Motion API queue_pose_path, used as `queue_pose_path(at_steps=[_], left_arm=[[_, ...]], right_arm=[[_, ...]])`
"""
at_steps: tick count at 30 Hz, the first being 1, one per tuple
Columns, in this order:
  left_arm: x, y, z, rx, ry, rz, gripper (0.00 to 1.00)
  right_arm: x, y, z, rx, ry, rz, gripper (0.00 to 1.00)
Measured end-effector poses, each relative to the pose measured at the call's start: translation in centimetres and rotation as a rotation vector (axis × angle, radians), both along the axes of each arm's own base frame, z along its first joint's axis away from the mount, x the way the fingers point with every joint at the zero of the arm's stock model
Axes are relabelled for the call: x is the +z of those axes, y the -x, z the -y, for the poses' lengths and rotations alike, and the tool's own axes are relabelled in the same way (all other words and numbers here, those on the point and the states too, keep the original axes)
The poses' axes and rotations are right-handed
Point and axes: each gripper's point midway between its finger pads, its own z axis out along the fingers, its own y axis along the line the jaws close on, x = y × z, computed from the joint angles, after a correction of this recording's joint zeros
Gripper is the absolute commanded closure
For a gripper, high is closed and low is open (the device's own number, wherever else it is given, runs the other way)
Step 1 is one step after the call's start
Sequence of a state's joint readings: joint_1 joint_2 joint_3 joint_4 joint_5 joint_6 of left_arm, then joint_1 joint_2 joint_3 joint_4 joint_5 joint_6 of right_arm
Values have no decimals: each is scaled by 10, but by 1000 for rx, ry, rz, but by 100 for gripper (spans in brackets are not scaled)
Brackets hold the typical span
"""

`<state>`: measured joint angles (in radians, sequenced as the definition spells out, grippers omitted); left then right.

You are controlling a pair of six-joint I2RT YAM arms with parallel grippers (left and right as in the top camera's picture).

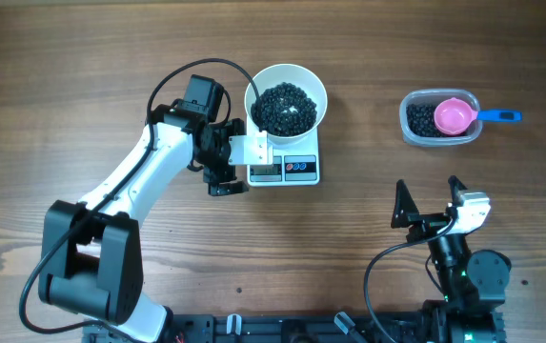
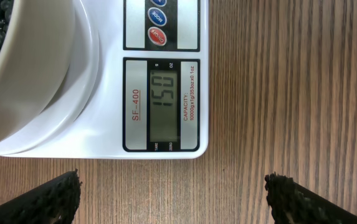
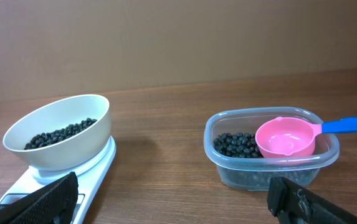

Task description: Scoop item into bowl and weigh 150g on scale

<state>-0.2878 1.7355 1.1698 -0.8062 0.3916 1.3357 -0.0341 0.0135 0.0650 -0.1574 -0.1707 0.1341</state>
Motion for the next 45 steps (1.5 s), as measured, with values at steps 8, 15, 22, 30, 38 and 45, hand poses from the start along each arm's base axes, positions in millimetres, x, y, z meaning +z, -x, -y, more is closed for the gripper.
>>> queue_pose_path(at_steps=[8,15,22,30,38,45], left_arm=[[0,0,0,0,0,0,0],[0,0,0,0,0,0,0],[0,0,0,0,0,0,0],[0,1,0,0,0,-4,0],[74,-39,-7,221,153,215,0],[248,-1,-17,412,481,540,0]], right_arm=[[0,0,0,0,0,0,0],[0,0,0,0,0,0,0],[0,0,0,0,0,0,0],[0,0,0,0,0,0,0],[0,0,0,0,0,0,0],[0,0,0,0,0,0,0]])
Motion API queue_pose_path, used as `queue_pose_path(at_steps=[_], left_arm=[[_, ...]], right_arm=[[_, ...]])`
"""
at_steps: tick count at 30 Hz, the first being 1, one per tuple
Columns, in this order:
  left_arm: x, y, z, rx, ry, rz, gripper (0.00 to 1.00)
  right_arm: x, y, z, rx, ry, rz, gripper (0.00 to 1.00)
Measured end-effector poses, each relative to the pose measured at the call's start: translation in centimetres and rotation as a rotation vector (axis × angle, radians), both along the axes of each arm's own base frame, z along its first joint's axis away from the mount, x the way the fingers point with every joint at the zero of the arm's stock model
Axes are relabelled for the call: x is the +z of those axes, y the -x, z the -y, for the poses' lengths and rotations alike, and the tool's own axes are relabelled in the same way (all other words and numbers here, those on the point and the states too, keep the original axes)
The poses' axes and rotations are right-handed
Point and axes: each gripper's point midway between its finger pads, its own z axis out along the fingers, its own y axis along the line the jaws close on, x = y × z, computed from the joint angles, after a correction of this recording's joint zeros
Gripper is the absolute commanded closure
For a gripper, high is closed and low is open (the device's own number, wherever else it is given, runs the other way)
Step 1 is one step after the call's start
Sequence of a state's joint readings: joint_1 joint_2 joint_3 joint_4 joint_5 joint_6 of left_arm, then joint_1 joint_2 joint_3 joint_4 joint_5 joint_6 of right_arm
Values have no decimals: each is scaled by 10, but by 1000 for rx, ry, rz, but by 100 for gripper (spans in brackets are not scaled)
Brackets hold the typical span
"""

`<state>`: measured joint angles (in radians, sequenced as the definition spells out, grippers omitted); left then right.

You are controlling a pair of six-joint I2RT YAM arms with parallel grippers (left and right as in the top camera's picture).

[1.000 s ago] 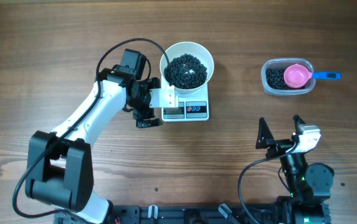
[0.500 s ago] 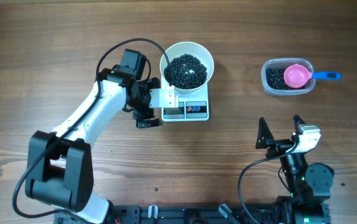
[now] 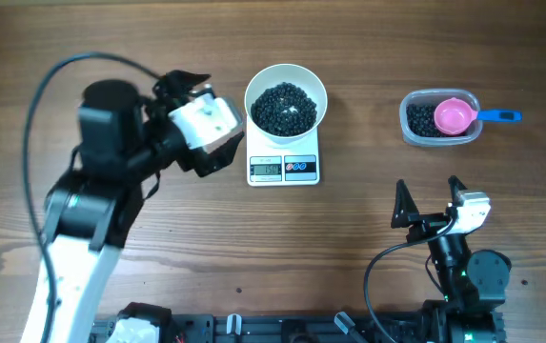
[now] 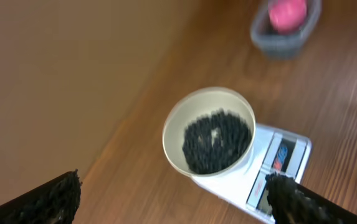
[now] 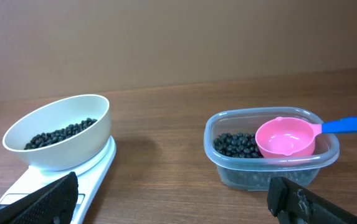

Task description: Scoop item into bowl and weigh 150g on scale

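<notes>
The white bowl of black beans sits on the white scale; its display is too small to read. My left gripper is raised up left of the bowl, open and empty. In the blurred left wrist view the bowl and scale lie ahead between the spread fingertips. My right gripper rests open and empty near the front right. Its view shows the bowl, the bean container and the pink scoop lying in it.
The clear container of beans stands at the back right, with the pink scoop in it and its blue handle sticking out to the right. A black cable loops above the left arm. Wooden table all around.
My left gripper was low at the scale's left, its camera on a display reading 150. It is now raised and further left, seeing bowl and scale from afar. The right arm is unmoved.
</notes>
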<state>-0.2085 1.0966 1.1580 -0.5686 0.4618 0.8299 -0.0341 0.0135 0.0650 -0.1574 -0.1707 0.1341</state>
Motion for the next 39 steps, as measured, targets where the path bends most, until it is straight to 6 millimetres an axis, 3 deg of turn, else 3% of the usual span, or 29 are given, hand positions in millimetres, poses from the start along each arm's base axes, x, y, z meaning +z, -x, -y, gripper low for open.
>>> queue_pose_path(at_steps=[4,5,7,10,13,18,23,27,30,34,39], left_arm=[[58,22,-5,102,244,46,0],[86,34,-14,170,393,89,0],[106,48,-28,233,548,137,0],[71,58,-59,373,642,105,0],[53,71,-82,429,694,208,0],[51,115,-86,353,756,446,0],[50,137,-91,335,787,559,0],[69,147,-96,317,849,648,0],[73,146,-113,369,1005,659,0],[42,128,-125,435,1087,613,0],[11,118,-129,440,1124,626,0]], right_arm=[[0,0,0,0,0,0,0],[0,0,0,0,0,0,0],[0,0,0,0,0,0,0],[0,0,0,0,0,1,0],[0,0,0,0,0,0,0],[0,0,0,0,0,0,0],[0,0,0,0,0,0,0],[0,0,0,0,0,0,0],[0,0,0,0,0,1,0],[0,0,0,0,0,0,0],[0,0,0,0,0,1,0]])
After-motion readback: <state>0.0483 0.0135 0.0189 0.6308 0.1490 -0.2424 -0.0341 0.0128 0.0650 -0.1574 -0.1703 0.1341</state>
